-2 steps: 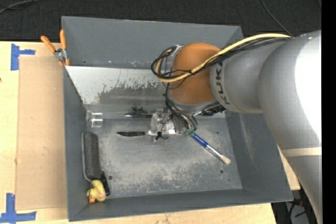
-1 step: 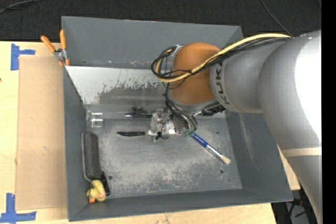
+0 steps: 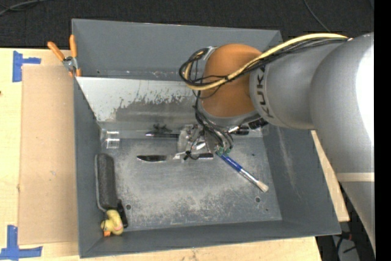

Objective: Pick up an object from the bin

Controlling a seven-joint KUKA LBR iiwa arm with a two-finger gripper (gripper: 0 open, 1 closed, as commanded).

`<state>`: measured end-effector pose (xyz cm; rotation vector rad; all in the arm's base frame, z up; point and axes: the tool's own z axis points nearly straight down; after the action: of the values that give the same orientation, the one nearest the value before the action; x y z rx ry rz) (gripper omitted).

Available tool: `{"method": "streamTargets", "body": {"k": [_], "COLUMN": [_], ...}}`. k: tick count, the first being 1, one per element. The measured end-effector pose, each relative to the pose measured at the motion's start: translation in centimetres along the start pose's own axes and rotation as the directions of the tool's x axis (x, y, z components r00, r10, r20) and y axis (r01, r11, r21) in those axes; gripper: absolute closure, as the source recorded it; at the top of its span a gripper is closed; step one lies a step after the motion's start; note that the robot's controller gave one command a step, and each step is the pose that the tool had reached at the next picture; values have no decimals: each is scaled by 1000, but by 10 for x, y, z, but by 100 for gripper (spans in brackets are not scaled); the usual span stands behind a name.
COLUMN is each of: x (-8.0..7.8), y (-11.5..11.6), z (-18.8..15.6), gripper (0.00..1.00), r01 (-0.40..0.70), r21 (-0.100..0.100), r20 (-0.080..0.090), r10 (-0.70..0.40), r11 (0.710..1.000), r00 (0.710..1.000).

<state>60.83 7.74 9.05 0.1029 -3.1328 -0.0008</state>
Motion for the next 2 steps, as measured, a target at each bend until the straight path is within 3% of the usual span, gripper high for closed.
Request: {"method": "streamTargets", "body": {"k": [1, 2], "x": [-3, -1], "y": [0, 0], "z": [-27, -42], "gripper": [100, 100], "r01": [0, 0], "r21": [-1, -1], "r20": [11, 6], "r10": [0, 0], "r11": [1000, 1000], "r00": [1000, 1000]}}
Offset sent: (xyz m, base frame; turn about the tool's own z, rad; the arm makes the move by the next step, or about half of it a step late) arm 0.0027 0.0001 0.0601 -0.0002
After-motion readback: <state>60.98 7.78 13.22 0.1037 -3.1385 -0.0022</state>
